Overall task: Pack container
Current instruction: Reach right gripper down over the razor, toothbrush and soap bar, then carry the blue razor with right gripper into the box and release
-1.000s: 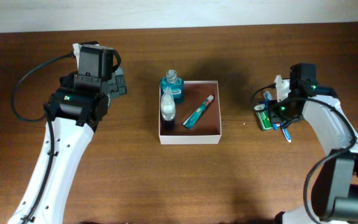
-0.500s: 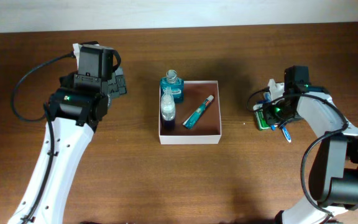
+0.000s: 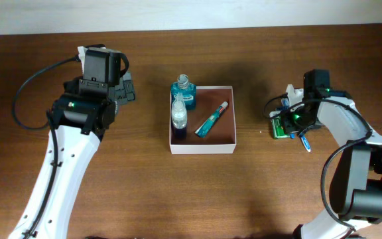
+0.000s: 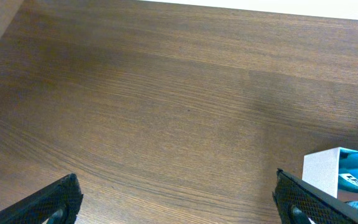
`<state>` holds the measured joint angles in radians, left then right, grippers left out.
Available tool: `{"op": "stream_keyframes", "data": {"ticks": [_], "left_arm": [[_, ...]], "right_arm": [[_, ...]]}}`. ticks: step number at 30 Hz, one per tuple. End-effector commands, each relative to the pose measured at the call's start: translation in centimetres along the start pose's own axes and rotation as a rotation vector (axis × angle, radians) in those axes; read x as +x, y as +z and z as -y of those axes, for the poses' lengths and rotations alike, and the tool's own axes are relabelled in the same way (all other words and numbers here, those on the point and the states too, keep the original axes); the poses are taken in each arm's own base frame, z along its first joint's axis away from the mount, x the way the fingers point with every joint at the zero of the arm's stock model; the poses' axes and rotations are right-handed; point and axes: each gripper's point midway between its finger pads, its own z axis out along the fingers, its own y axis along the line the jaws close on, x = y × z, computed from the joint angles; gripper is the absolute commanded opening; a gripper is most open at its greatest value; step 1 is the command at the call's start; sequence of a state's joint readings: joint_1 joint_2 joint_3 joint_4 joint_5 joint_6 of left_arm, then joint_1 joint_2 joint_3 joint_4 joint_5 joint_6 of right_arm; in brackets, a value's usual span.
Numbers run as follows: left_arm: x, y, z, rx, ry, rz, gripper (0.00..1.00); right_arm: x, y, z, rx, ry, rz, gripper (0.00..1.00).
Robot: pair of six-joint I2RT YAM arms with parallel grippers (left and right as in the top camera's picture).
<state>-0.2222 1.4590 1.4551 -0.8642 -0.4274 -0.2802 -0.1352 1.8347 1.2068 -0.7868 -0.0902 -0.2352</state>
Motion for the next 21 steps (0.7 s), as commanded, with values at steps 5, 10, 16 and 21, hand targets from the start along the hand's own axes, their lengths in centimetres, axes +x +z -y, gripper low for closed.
{"op": "stream_keyframes", "data": {"ticks": [5, 10, 16, 21], "left_arm": [[-0.4, 0.0, -0.3, -0.014, 0.0, 0.009, 0.99], [-0.4, 0.0, -0.3, -0.014, 0.0, 0.009, 0.99], [-0.4, 0.0, -0.3, -0.014, 0.0, 0.009, 0.99], [-0.4, 0.0, -0.3, -0.014, 0.0, 0.009, 0.99]], "right_arm": [[-2.0, -2.8, -1.0, -0.067, 0.008, 0.017, 0.04], [-2.9, -6.2, -4.8, -0.25, -0.002, 0.016, 0.04], [-3.6, -10.0, -11.3, -0.42, -0.098, 0.023, 0.04], [-3.8, -11.0, -16.1, -0.511, -0.171, 0.042, 0.04]]}}
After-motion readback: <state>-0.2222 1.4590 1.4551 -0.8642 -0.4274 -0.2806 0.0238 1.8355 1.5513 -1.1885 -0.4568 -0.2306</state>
